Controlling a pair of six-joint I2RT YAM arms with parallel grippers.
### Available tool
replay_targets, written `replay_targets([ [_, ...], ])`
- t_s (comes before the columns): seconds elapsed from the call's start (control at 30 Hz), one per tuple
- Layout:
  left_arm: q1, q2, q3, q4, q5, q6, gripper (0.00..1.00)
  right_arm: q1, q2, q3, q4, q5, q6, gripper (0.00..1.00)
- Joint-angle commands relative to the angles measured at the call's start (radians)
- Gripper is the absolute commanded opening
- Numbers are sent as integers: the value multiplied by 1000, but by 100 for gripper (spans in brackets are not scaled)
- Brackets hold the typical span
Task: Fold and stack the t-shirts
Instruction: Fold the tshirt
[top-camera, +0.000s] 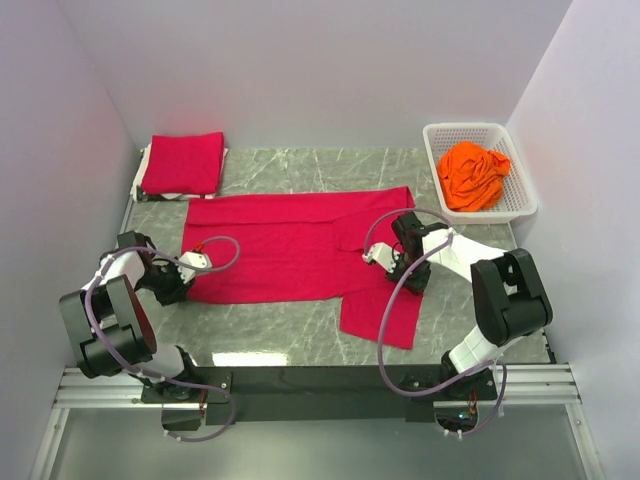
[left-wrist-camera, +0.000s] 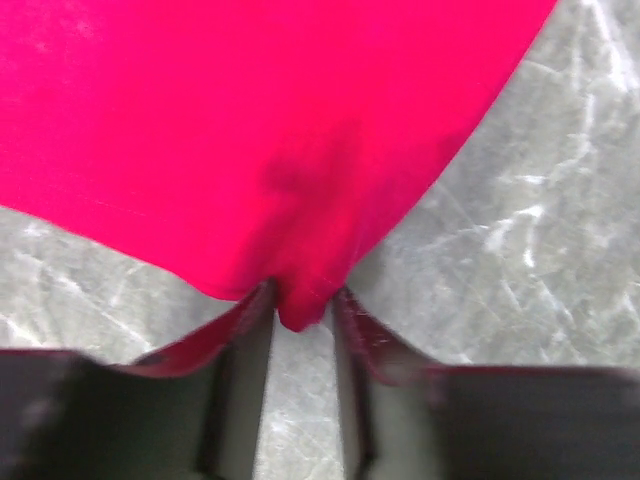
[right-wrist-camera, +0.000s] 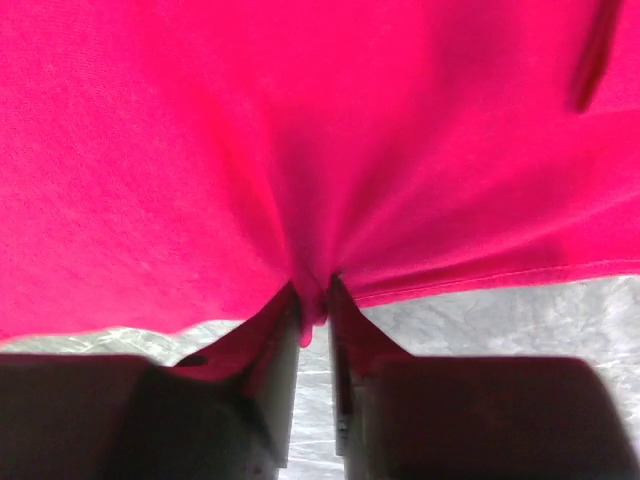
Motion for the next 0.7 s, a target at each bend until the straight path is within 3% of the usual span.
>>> replay_targets([
  [0.0, -7, 63, -53, 25, -91, 9, 26, 3, 15, -20, 20, 21, 1, 21],
  [0.13, -1, 44, -31, -26, -80, 28, 6, 3, -5, -7, -14, 10, 17, 0],
  [0.2, 5, 24, -5, -75, -63, 36, 1, -3, -28, 0, -26, 1, 18, 0],
  [0.67, 21, 19, 182, -262, 15, 47, 1, -61, -54, 105, -124, -28, -4, 0],
])
